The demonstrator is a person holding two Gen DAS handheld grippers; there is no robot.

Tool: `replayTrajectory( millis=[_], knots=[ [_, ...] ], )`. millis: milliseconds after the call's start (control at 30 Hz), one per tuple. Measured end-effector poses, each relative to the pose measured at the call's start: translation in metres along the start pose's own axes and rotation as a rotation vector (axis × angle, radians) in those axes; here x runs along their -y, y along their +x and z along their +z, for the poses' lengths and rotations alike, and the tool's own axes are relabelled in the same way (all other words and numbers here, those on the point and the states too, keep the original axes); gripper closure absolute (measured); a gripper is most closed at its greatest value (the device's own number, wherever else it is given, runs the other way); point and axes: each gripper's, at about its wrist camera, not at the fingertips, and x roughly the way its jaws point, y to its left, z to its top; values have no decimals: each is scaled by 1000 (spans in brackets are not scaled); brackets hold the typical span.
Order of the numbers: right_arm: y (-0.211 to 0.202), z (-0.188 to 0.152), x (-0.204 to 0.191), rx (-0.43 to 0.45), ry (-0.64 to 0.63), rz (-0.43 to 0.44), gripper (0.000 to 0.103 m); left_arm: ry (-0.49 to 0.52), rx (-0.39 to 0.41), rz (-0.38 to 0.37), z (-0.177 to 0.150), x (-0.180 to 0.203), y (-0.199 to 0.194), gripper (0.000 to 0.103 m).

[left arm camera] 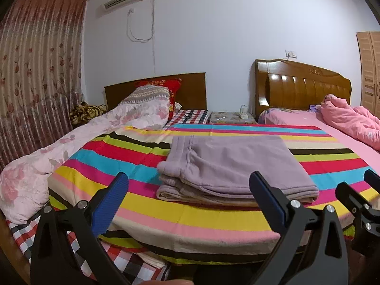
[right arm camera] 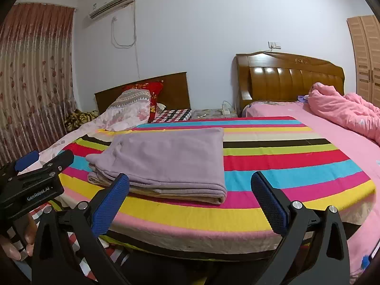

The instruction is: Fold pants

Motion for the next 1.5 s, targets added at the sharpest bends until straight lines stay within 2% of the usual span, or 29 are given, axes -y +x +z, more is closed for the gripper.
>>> replayTrajectory(
  millis=[1500],
  knots=[
    [1,-5,1,-25,26,-10,5,28,-28,-27,-6,2,2,2]
  ],
)
